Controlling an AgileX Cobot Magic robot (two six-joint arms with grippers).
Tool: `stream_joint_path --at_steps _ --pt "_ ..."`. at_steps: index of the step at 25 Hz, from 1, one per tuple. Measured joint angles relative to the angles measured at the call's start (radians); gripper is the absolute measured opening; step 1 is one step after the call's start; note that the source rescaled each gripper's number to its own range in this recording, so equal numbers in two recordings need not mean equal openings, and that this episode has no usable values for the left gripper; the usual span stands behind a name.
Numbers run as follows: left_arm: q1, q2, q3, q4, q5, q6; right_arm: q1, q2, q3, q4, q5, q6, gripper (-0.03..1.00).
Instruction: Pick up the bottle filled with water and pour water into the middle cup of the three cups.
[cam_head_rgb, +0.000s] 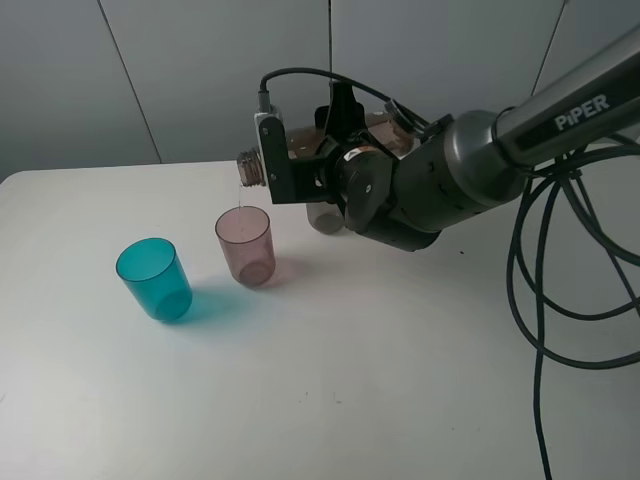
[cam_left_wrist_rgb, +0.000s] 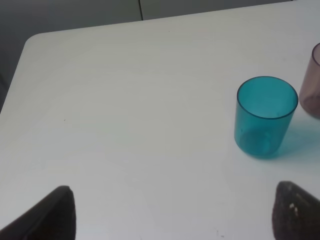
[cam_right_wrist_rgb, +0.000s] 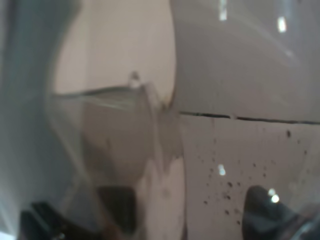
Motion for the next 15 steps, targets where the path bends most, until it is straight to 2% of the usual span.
stream_joint_path --at_steps 15 --pt "0.000 0.000 0.000 0.000 0.000 0.000 -0.003 0.000 0.000 -0.034 0.000 0.000 0.02"
